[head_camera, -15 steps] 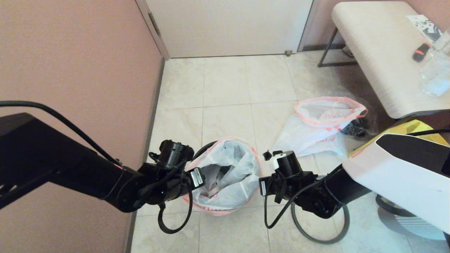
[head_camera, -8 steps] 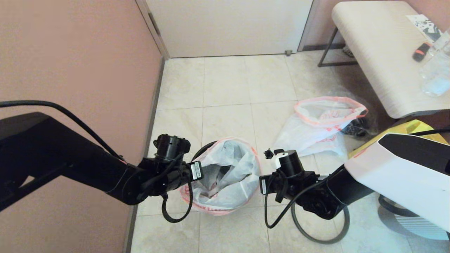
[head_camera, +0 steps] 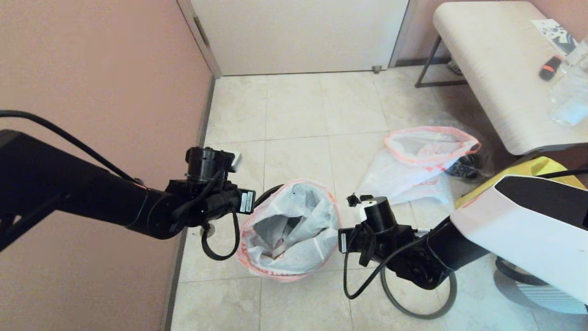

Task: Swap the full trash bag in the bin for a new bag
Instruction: Put the new garbage bag on the trash can

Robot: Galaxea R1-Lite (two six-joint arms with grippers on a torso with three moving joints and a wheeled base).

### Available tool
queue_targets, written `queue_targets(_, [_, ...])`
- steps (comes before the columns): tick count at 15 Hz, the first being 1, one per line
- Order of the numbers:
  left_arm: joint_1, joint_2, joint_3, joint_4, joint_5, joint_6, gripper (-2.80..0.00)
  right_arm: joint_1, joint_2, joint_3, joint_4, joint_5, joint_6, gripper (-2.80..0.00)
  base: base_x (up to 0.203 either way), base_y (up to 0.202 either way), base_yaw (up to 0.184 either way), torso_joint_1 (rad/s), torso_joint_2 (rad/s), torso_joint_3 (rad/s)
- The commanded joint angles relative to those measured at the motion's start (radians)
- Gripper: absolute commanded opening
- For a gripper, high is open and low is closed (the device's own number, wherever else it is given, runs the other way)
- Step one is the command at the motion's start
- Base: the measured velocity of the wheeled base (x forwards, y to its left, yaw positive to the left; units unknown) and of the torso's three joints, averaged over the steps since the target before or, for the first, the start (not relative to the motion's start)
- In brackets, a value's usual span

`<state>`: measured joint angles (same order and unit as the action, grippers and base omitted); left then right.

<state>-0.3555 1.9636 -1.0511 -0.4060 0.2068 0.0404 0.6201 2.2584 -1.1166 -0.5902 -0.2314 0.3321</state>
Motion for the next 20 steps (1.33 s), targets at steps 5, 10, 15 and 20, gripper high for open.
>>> queue_targets(5, [0.052, 0.047, -0.035, -0.006, -0.098, 0.22, 0.0, 0.023, 0.012, -0.151, 0.205, -0.066, 0.061, -2.8, 0.0, 0.0, 0.0, 0.0, 0.0, 0.0])
queue_targets(10, [0.035, 0.094, -0.051, -0.013, -0.113, 0.226, 0.0, 0.021, 0.03, -0.192, 0.256, -0.068, 0.069, -2.8, 0.0, 0.0, 0.0, 0.0, 0.0, 0.0])
queue_targets(15, [0.029, 0.153, -0.067, -0.017, -0.112, 0.229, 0.0, 0.01, 0.026, -0.193, 0.253, -0.066, 0.088, -2.8, 0.0, 0.0, 0.0, 0.0, 0.0, 0.0])
queue_targets(20, [0.031, 0.21, -0.122, -0.019, -0.098, 0.223, -2.8, 0.009, 0.017, -0.193, 0.251, -0.066, 0.091, -2.8, 0.0, 0.0, 0.0, 0.0, 0.0, 0.0])
